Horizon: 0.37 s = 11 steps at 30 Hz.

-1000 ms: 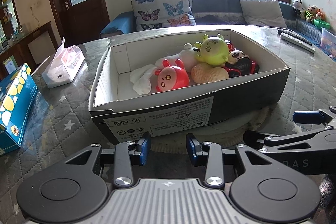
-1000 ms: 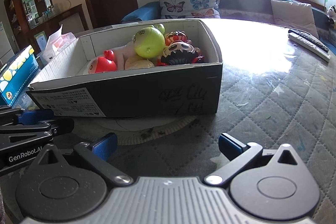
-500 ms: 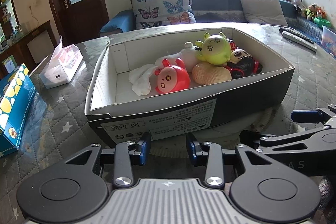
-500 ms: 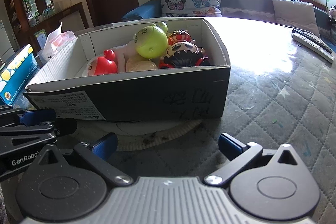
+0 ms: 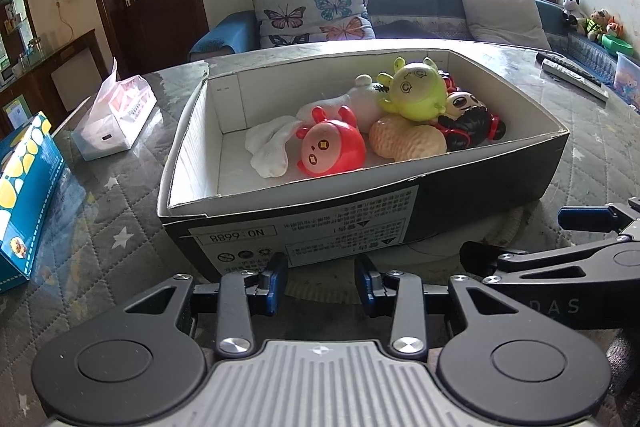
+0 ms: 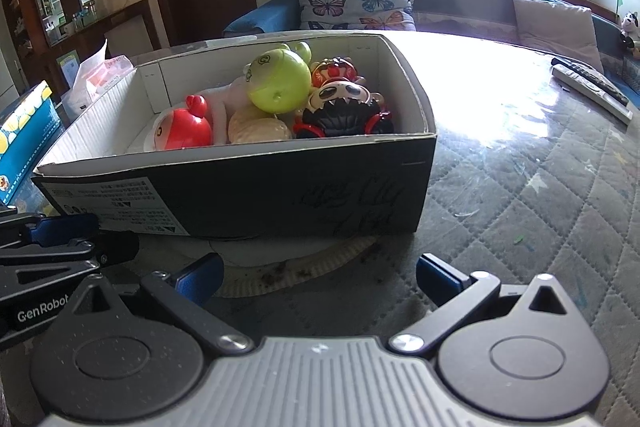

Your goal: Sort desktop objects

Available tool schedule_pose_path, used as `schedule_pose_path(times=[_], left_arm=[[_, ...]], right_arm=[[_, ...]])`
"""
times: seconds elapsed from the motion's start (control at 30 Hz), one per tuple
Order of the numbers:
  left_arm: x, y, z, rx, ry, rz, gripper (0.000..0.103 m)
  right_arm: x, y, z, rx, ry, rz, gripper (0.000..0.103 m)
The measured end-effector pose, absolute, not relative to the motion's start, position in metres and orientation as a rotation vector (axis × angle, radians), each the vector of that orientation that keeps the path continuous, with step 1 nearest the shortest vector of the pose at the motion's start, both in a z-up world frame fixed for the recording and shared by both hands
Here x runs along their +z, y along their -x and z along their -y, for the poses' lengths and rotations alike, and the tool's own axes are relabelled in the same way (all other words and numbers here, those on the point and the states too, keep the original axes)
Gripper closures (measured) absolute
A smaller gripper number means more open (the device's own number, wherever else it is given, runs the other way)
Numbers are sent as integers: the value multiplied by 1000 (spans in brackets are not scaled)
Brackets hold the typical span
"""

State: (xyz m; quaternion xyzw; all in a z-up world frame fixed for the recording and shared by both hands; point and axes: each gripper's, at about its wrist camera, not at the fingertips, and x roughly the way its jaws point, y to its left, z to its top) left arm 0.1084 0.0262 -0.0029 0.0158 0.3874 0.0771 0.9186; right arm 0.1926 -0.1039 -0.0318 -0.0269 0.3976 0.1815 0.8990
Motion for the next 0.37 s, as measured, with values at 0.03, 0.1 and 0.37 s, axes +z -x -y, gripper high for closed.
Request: schedule_pose_path(times=[0.03,0.1,0.37], left_arm=[[-3,-109,-27,158,-29,-798,64],[-3,-110,-29,158,-17,-799,66],[-3,-109,-28,170,-23,-797,70]], right_arm=[[-32,-193,104,377,57,-822,0],[-31,-192,104,379,58,-820,0],[-30,-192,104,383,57,-817,0]])
